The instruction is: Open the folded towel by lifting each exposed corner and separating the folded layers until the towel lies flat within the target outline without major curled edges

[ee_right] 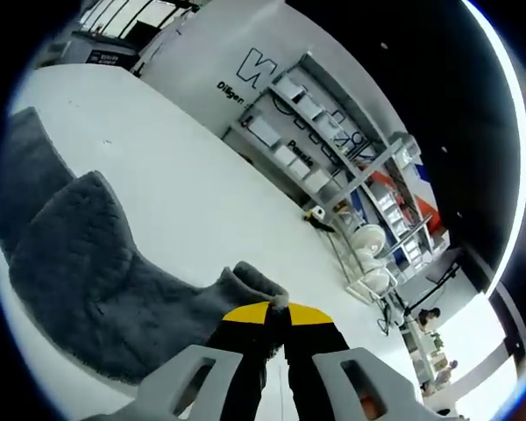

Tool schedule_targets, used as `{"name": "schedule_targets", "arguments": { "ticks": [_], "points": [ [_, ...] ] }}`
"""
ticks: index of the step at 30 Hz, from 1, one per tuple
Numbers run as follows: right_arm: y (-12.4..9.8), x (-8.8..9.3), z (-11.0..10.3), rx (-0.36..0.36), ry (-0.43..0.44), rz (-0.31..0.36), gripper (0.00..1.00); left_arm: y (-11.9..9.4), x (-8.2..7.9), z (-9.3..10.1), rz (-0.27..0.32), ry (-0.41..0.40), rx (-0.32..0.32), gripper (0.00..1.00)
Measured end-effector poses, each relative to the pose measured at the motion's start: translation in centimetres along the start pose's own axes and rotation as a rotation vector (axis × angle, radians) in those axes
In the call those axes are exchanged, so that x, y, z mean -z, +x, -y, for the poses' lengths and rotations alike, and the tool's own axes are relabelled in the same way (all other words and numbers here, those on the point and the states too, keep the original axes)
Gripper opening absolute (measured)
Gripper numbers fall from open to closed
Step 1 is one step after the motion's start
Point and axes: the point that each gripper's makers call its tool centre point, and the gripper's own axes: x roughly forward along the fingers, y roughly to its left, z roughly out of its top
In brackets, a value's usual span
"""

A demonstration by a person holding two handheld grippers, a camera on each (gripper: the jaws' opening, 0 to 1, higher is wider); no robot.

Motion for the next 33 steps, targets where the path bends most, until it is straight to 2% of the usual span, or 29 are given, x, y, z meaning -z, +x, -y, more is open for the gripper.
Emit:
{"name": "schedule_targets", "arguments": {
  "ticks": [4,8,17,23,26,29,31,33],
  "points": [
    [0.8,1.1,1.0,0.04,0.01,-0.012,0.02,0.2,-1.1,0.7,0.047,-0.005,0.024,0.98],
    [2.0,2.4,1.3,0.045,0.014,-0.042,0.02,0.1,-1.7,1.3,0.072,-0.006,0.051,0.98],
    [3.4,5.5,2.1,0.106,0.022,-0.07,0.02,-0.3,-1.5,1.0,0.082,-0.016,0.023,0.98],
    [4.1,8.6,2.1,0.124,0.04,-0.125,0.02,-0.2,-1.3,1.1,0.075,-0.015,0.019,0.98],
    [4.7,10.8,1.6,0.109,0.062,-0.176,0.02,-0.2,-1.5,1.1,0.081,-0.015,0.026,0.98],
    [5.0,12.9,0.8,0.099,0.125,-0.203,0.03,-0.1,-1.4,1.1,0.077,-0.013,0.025,0.98],
    [5.3,13.9,0.3,0.086,0.204,-0.201,0.04,-0.1,-1.3,1.2,0.075,-0.014,0.025,0.98],
    [5.3,15.0,0.4,0.098,0.211,-0.214,0.07,0.0,-1.2,1.2,0.074,-0.016,0.027,0.98]
  ]
}}
